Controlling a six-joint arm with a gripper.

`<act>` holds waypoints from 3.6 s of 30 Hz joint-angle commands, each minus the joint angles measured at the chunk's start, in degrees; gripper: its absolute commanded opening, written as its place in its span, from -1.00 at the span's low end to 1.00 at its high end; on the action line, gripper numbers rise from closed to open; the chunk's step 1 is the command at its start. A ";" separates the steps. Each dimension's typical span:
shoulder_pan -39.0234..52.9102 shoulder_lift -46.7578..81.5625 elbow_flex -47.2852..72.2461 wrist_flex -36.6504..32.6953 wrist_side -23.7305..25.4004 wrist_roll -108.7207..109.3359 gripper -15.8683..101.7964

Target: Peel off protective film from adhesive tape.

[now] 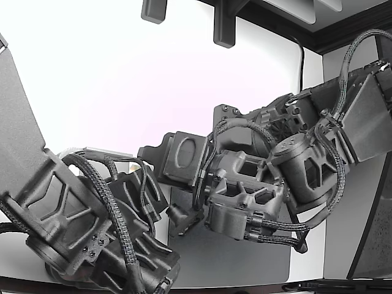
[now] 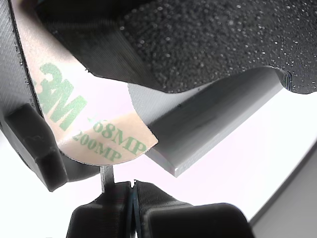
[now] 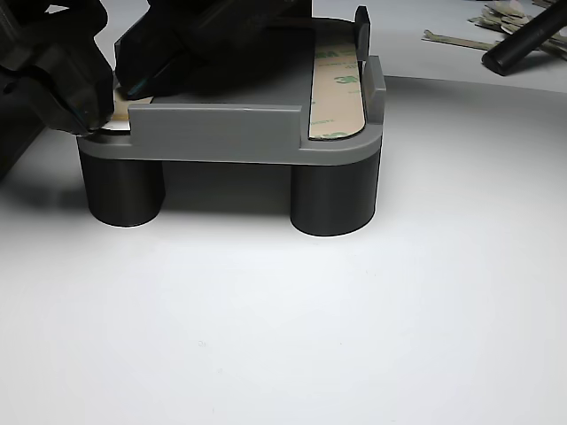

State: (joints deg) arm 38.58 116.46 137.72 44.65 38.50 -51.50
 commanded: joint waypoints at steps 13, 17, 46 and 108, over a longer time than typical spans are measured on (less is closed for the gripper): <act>0.70 -1.41 -4.48 2.02 0.97 0.88 -0.91; 0.88 -2.20 -5.19 2.46 1.05 0.88 -0.91; 1.49 -4.39 -4.92 3.25 0.18 3.60 -0.91; -7.73 26.72 -6.06 20.48 -3.08 23.38 0.97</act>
State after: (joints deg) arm 35.51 140.01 134.30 64.78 38.32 -36.47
